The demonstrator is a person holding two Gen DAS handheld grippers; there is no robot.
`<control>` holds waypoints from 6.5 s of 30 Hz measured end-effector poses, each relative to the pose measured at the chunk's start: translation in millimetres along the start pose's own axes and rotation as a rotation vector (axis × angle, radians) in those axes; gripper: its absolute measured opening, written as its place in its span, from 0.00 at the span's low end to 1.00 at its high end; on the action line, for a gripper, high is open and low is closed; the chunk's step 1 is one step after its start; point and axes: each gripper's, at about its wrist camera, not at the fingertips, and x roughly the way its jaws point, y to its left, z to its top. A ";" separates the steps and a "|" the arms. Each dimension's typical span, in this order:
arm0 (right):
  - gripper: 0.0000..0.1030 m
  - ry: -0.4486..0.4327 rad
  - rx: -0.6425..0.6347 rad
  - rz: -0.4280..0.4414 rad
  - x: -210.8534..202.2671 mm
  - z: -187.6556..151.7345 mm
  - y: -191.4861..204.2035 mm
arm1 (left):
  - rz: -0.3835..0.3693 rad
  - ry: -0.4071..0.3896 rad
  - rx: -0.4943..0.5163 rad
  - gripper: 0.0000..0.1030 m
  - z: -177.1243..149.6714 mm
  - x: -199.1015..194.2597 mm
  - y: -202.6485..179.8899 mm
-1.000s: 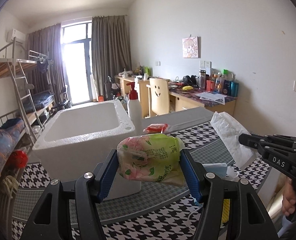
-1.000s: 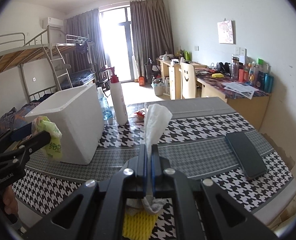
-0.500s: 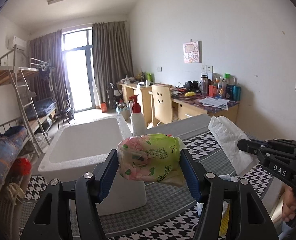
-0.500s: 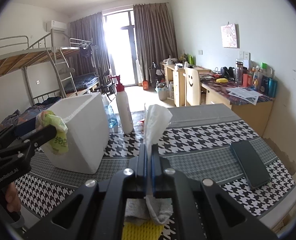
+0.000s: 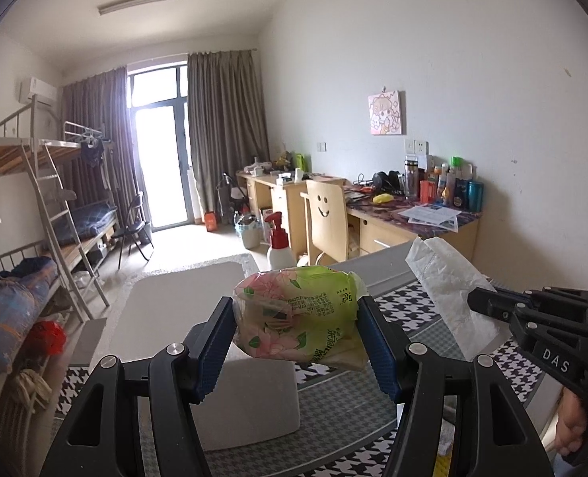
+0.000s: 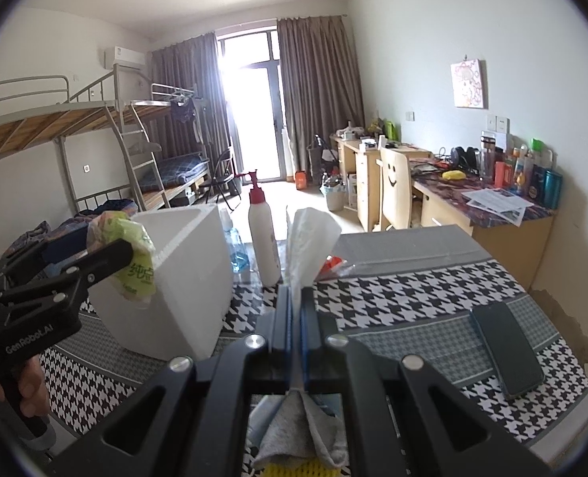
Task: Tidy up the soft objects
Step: 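Carry the floral bag with the left gripper and tissue with the right gripper toward the foam box, then open the left gripper to drop the floral bag into the foam box while the right gripper releases the tissue, then move both open grippers back toward the remaining soft items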
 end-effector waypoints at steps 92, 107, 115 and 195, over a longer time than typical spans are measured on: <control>0.06 0.124 -0.161 0.278 108.4 64.4 135.8 | 0.332 0.045 -0.236 0.99 -0.7 9.7 147.9; 0.68 0.163 -0.151 0.272 118.7 59.3 142.9 | 0.330 0.038 -0.241 0.99 -4.9 2.4 150.2; 0.68 0.173 -0.145 0.274 116.6 58.7 138.3 | 0.330 0.048 -0.238 0.99 -5.2 2.3 150.1; 0.87 -0.048 -0.067 0.040 -18.4 27.8 34.6 | 0.070 -0.042 -0.130 0.99 -2.4 -55.8 25.4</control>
